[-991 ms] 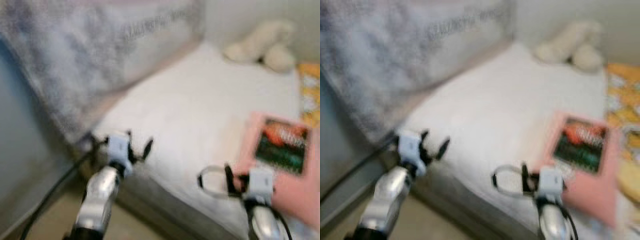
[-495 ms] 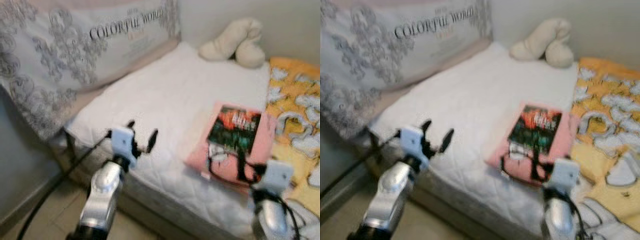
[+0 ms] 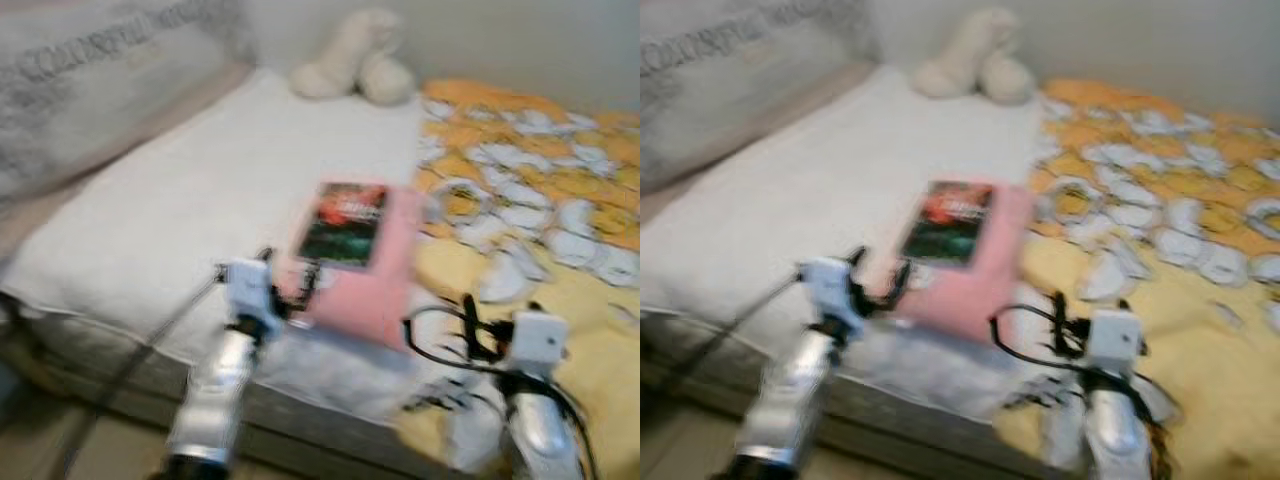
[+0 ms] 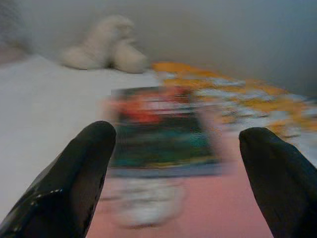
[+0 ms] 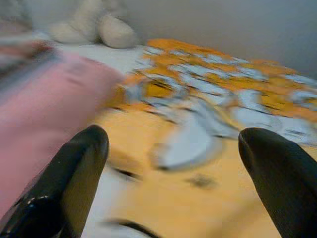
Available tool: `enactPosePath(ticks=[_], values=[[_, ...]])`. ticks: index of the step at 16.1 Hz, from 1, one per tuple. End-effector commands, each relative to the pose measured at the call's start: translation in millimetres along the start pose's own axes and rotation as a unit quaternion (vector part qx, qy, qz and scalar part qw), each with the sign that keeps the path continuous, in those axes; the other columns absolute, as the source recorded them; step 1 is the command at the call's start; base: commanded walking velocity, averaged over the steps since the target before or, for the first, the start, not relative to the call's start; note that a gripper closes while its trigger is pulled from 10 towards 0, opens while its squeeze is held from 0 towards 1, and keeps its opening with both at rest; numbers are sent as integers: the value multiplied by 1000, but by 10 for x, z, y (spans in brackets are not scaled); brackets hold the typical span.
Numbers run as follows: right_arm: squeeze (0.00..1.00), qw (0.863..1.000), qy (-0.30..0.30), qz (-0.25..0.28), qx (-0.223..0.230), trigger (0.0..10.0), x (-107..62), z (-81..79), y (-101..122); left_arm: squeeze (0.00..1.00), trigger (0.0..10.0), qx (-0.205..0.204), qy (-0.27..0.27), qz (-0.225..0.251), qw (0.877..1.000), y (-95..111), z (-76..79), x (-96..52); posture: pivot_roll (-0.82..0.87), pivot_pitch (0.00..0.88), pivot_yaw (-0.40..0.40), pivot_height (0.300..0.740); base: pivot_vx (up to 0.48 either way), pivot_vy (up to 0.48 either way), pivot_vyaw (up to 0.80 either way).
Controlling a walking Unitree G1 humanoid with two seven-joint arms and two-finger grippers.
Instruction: Clean up the room
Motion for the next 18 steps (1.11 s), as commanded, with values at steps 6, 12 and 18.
enactPosePath(ticks=[6,12,18], values=[[0,999,32,-1,11,10000,17,-145,27,0,10000,25,17,-7,1000,-3,-102,-117,117,0,-10,740,0,-454,0],[0,999,42,-5,15,10000,32,-183,5,0,10000,14,84,-18,996,-44,-373,-108,110,0,-7,740,0,-453,0],[0,1000,18,-12,21,10000,18,-87,-77,0,10000,25,57,-19,998,-24,-312,-33,109,0,2,740,0,-446,0]])
Point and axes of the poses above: a point about 5 cm out from each wrist's last joint towards the gripper, its own x axis pointing out of the wrist towards the gripper, its own y axis along the axis of the wrist's last joint, z = x × y, the point moved 3 cm from there along x, pointing out of the wrist towards the gripper, and after that the axes turned 15 degrees about -x, right-handed, at the moved point
